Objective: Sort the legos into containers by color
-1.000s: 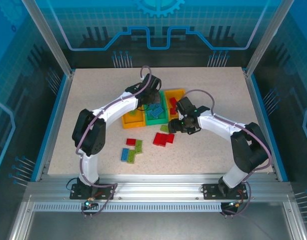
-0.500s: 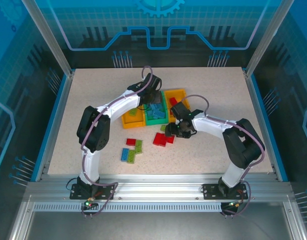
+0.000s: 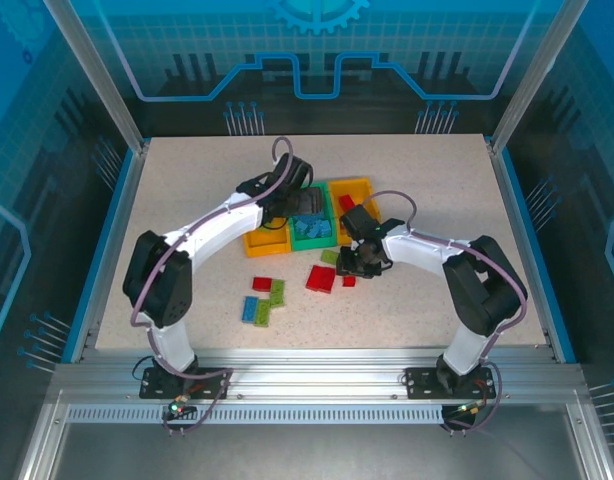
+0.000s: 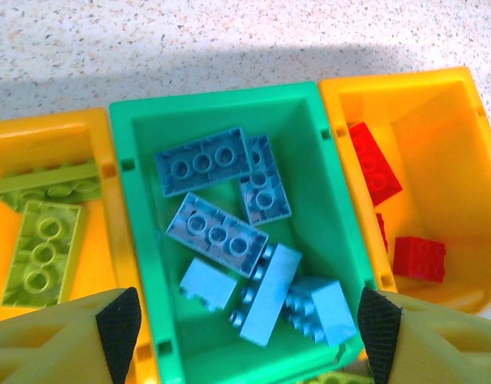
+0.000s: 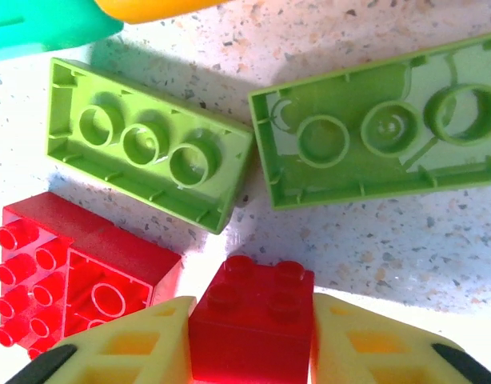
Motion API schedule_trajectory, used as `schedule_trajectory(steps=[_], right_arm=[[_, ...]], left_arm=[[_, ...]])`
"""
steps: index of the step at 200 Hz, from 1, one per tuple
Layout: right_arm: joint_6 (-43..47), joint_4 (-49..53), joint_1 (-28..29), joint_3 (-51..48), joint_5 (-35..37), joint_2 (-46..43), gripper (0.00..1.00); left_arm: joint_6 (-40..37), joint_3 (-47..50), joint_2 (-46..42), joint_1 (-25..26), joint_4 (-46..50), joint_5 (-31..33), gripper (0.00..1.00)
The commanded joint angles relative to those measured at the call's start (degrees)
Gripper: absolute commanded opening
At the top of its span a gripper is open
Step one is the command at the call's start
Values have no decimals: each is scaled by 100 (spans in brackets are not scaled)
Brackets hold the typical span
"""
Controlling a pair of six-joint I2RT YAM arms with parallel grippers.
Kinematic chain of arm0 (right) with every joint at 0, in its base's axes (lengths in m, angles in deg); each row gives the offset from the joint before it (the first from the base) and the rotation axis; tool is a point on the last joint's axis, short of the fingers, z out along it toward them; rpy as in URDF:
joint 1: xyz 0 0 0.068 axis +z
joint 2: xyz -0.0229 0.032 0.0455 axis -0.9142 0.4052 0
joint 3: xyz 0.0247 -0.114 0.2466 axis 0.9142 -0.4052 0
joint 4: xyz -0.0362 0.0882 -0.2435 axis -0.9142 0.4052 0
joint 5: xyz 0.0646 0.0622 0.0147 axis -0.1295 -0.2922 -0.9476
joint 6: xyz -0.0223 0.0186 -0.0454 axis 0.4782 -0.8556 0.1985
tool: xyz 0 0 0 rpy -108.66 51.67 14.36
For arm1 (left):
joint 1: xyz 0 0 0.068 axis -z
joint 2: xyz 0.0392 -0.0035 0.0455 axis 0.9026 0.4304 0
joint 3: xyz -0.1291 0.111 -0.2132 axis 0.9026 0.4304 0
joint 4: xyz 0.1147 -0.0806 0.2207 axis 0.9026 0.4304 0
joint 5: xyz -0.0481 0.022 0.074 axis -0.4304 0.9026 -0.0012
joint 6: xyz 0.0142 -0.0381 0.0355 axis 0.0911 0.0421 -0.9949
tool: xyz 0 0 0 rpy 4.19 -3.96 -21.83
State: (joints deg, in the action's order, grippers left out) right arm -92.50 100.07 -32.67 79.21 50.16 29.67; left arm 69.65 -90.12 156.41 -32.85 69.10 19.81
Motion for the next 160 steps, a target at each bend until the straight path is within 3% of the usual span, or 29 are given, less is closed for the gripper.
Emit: schedule_trajectory(steps=[1,74,160], right_arm=[[119,350,-46,97,188,-240,34],[916,896,-763,1533,343,-540,33],[1824,1144,-1260,3919,401,1648,30]], left_arm=[[-134,375,-440,63,-73,238,76],[-119,1210,-871,790,194,542,78],[754,2240,-1170,1238,-37,169,79]])
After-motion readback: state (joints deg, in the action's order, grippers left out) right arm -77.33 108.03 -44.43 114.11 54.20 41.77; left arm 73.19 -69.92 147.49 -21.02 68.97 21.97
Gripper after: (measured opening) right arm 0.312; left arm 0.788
